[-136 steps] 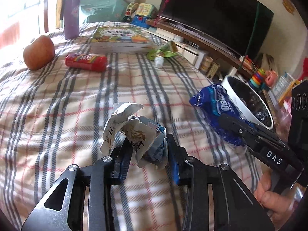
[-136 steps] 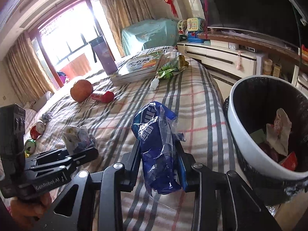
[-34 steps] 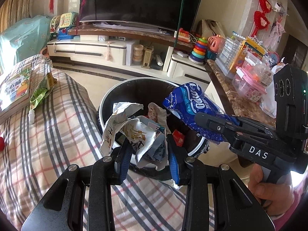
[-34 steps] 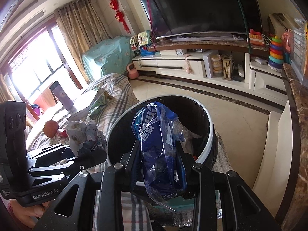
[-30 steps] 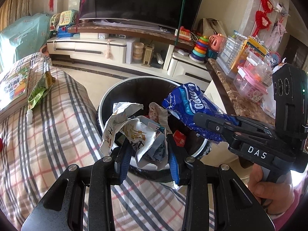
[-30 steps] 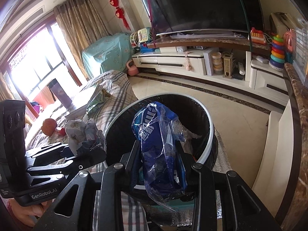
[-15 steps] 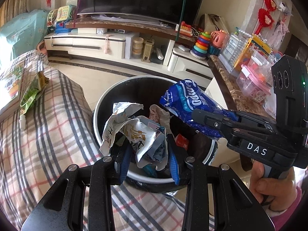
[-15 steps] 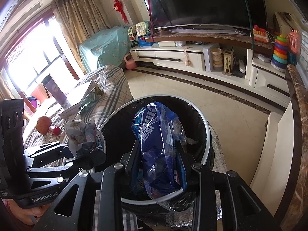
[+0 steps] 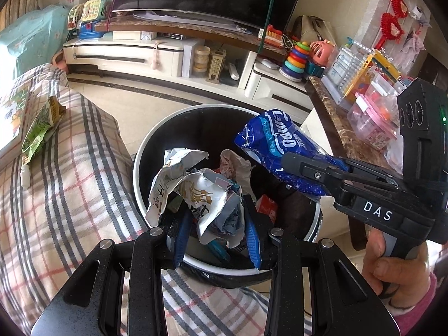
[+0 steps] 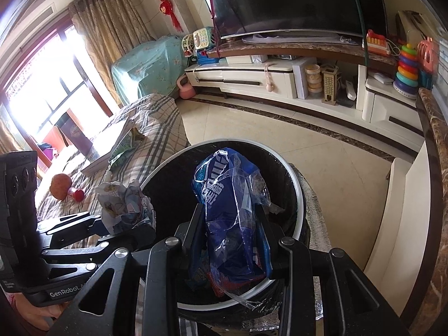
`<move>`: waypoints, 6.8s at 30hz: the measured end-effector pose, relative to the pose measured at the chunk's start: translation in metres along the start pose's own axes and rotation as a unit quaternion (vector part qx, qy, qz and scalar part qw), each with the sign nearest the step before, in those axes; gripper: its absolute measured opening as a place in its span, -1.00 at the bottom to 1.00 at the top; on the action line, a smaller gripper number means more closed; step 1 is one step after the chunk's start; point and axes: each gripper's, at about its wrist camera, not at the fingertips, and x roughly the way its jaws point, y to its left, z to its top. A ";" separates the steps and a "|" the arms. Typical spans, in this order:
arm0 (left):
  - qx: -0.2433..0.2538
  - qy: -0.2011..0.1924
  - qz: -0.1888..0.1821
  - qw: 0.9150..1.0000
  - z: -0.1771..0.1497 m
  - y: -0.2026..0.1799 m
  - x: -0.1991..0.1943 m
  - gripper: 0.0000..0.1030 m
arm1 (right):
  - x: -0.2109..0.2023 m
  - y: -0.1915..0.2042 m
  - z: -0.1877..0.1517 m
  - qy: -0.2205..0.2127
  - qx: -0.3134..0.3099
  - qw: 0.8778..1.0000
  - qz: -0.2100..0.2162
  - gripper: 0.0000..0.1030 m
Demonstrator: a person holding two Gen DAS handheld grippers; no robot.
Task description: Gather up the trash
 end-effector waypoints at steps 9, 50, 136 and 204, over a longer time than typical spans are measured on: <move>0.003 0.001 -0.001 1.000 0.000 -0.002 0.001 -0.35 | -0.001 -0.004 0.004 -0.003 0.007 1.000 0.004 -0.29; -0.116 -0.140 0.032 0.983 -0.133 0.048 -0.136 0.45 | -0.101 0.065 -0.090 -0.133 0.026 0.990 0.050 0.91; -0.046 -0.316 0.234 0.918 -0.228 -0.003 -0.188 1.00 | -0.146 0.106 -0.173 -0.293 -0.086 0.947 -0.096 1.00; -0.046 -0.300 0.209 0.930 -0.227 0.005 -0.180 1.00 | -0.139 0.108 -0.168 -0.277 -0.071 0.956 -0.068 1.00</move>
